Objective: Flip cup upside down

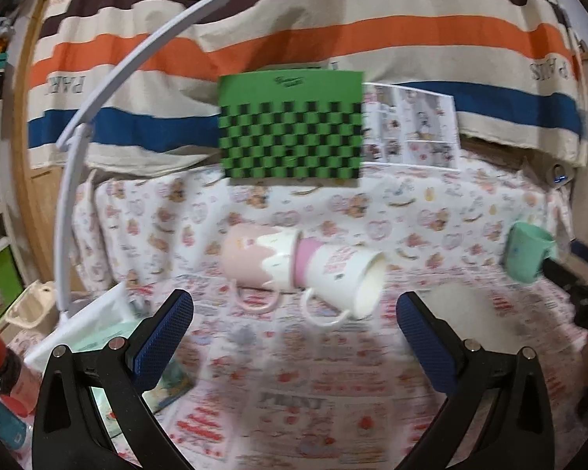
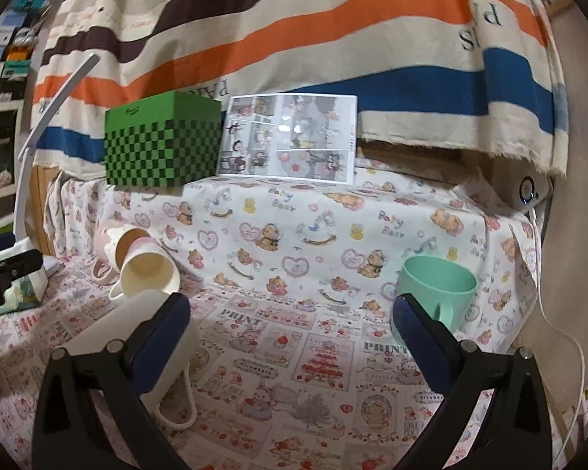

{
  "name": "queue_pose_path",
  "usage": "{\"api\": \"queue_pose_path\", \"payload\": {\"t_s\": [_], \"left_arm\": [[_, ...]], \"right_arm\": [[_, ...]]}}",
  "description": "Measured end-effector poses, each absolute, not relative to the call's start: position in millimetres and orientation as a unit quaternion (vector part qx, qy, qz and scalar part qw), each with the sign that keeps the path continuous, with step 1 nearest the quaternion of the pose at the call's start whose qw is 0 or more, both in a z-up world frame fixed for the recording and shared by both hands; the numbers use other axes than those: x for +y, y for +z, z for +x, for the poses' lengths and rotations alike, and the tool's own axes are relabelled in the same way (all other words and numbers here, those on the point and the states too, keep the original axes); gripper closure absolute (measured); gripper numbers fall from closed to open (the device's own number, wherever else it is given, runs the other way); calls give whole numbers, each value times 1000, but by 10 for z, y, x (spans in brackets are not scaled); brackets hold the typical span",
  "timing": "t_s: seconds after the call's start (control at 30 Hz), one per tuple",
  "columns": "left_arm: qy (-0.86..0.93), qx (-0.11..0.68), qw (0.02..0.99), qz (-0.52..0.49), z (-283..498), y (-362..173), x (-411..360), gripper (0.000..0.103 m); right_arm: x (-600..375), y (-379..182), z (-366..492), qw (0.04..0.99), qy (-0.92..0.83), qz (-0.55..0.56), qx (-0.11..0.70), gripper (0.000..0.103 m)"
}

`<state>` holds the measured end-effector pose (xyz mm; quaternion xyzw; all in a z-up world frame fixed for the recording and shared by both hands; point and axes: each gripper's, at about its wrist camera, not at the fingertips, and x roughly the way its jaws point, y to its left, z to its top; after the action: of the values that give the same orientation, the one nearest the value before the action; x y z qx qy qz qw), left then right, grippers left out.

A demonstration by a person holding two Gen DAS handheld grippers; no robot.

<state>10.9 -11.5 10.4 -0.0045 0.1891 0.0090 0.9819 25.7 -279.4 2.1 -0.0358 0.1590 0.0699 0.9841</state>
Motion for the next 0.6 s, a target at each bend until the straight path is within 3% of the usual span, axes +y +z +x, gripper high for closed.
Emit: {"api": "queue_pose_path", "payload": {"t_s": [0.13, 0.27, 0.47, 0.6], "left_arm": [[-24, 205, 978, -2, 217, 420, -340, 0], [-20, 276, 960, -32, 558, 614, -526, 0], [-33, 434, 900, -18, 1146, 380, -893, 0], [-53, 473, 879, -35, 1323, 171, -1007, 0]], "right_arm": [[-2899, 17, 281, 985, 50, -8, 165, 0], [-2942, 24, 265, 987, 34, 2, 160, 0], [-2926, 25, 268, 987, 31, -4, 161, 0], [-2947, 19, 290, 986, 9, 0, 165, 0]]}}
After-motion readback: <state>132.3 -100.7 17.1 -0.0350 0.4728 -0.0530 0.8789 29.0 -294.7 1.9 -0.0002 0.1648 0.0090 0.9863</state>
